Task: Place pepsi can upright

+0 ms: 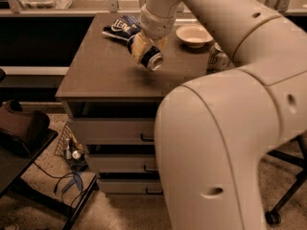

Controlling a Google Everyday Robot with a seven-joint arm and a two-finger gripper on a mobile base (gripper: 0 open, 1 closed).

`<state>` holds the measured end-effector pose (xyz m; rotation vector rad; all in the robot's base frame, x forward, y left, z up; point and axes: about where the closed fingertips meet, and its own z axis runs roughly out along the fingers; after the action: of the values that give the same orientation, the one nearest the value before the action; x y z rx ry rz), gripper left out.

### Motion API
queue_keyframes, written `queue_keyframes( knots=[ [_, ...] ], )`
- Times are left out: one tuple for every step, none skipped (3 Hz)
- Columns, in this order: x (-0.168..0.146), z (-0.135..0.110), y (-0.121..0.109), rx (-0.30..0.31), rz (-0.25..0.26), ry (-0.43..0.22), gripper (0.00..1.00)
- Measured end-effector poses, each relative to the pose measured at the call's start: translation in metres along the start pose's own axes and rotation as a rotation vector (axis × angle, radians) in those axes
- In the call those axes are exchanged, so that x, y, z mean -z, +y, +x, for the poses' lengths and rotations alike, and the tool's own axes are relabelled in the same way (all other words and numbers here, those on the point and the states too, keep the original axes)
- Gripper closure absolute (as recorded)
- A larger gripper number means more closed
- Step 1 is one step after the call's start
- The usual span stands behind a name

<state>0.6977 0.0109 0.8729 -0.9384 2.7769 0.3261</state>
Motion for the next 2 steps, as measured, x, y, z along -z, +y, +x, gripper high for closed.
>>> queue_keyframes(
  knots=[
    [0.035, 0.013, 0.013, 0.006, -0.059, -0.177, 1.0],
    [0.049, 0.023, 0.027, 0.014, -0.126, -0.335, 1.0]
  ],
)
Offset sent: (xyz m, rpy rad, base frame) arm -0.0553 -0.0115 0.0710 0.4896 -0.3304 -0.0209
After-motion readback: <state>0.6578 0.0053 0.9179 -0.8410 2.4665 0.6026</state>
